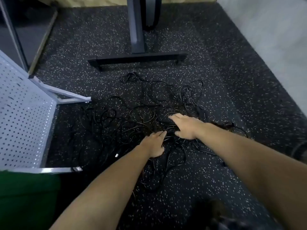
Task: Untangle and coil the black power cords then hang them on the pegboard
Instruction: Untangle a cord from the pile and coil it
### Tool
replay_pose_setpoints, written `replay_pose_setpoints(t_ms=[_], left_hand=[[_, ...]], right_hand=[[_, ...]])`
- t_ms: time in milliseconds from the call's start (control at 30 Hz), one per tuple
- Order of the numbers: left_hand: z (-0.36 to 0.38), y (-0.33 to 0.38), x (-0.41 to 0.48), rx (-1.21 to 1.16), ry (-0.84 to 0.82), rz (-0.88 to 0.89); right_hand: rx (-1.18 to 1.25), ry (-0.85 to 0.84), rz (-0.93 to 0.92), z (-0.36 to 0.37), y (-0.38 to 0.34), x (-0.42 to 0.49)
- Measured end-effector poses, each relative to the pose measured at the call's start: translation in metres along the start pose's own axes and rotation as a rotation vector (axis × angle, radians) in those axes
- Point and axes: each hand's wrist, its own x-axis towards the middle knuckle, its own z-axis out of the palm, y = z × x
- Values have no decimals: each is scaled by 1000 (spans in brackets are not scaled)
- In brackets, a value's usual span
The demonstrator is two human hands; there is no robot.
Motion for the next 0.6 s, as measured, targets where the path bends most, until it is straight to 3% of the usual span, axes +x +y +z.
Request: replay_pose_setpoints(t_ms=[267, 433, 600], left_hand=[[22, 9, 39, 76, 74, -100], [17, 6, 42, -138, 85, -109], [-40, 1, 11, -300, 133, -80]], right_hand=[[31, -47, 38, 19, 32, 10], [82, -74, 70, 23, 43, 0], [107, -57, 85, 15, 38, -15]])
